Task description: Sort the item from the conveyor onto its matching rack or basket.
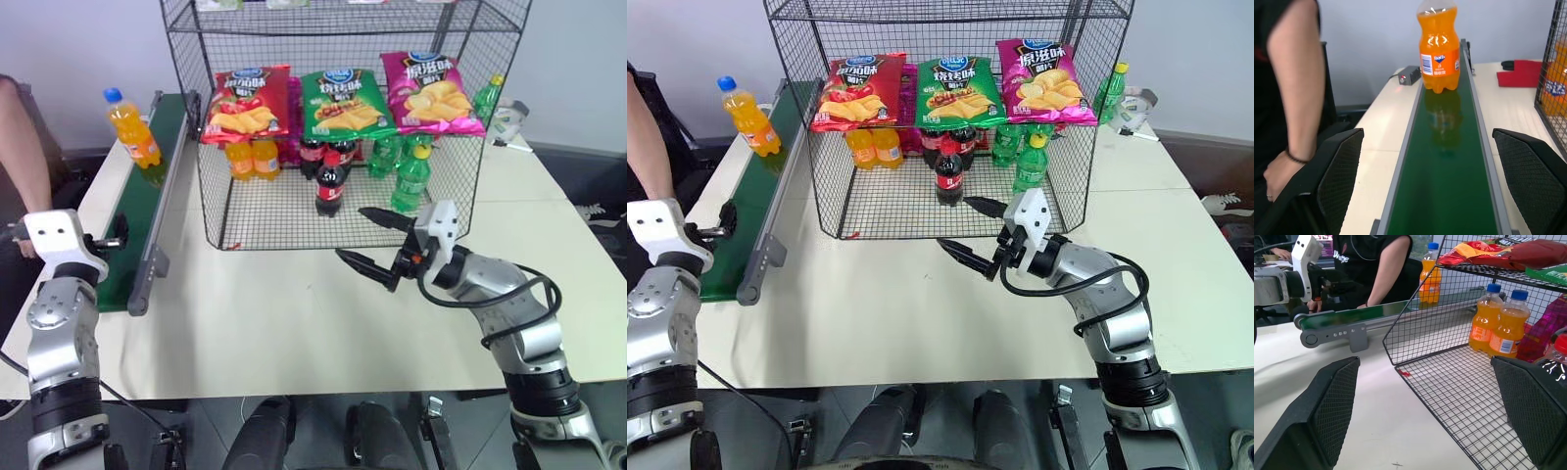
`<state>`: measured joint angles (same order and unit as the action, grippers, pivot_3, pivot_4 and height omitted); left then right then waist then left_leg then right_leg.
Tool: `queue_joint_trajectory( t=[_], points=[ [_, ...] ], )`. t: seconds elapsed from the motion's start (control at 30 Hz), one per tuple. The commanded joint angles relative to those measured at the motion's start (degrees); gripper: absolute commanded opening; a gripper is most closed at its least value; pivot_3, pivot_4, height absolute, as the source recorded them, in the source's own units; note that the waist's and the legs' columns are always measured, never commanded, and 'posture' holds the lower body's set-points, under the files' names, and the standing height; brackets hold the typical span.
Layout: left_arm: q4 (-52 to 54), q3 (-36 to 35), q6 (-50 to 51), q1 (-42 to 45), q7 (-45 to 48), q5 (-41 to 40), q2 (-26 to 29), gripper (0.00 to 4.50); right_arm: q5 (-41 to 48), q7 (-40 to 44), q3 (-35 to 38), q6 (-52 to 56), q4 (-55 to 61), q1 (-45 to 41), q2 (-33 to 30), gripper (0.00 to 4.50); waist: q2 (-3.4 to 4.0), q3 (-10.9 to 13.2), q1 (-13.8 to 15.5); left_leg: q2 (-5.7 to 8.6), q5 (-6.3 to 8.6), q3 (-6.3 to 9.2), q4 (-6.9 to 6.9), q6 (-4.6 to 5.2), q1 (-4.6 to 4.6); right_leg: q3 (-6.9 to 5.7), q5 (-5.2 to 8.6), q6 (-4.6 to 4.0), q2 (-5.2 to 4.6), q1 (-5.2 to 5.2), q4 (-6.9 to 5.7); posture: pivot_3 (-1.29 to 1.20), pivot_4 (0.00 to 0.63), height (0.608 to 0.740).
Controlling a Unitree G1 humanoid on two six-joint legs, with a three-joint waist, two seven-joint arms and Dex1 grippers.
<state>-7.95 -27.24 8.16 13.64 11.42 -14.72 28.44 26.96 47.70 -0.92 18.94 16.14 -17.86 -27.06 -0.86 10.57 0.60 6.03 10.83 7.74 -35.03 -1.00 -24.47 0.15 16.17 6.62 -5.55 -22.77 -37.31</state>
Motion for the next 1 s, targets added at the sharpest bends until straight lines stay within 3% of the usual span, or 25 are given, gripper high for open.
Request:
queue_joint_trajectory(
  t=[0.03, 0.6, 1.0],
  points=[
    [0.62, -0.10, -0.98, 0.29, 0.74, -0.07, 0.93, 4.39, 2.66, 1.74, -0.07, 0.18, 3.68, 0.67, -0.06, 4.50, 0.00, 0.00, 0.05, 0.00, 0.00, 0.00, 0.00, 0.00, 0.00, 0.00, 0.00, 0.00, 0.00, 0.00, 0.00, 0.00, 0.150, 0.740],
    [0.78, -1.99, -1.45, 0.12, 0.91, -1.44, 0.88, 4.39, 3.16, 3.35, -1.74, -1.43, 4.22, 1.54, 0.52, 4.50, 0.00, 0.00, 0.04, 0.00, 0.00, 0.01, 0.00, 0.00, 0.00, 0.00, 0.00, 0.00, 0.00, -0.02, 0.00, 0.00, 0.150, 0.740],
    [1.71, -2.70, 0.53, 0.71, 2.14, -6.85, 0.02, 4.39, 2.76, 3.30, -2.29, -1.82, 3.72, 0.97, 0.83, 4.50, -0.01, 0.00, 0.02, 0.00, 0.00, 0.00, -0.01, 0.00, 0.00, 0.00, 0.00, 0.00, 0.00, -0.03, 0.00, 0.00, 0.150, 0.740]
  ],
)
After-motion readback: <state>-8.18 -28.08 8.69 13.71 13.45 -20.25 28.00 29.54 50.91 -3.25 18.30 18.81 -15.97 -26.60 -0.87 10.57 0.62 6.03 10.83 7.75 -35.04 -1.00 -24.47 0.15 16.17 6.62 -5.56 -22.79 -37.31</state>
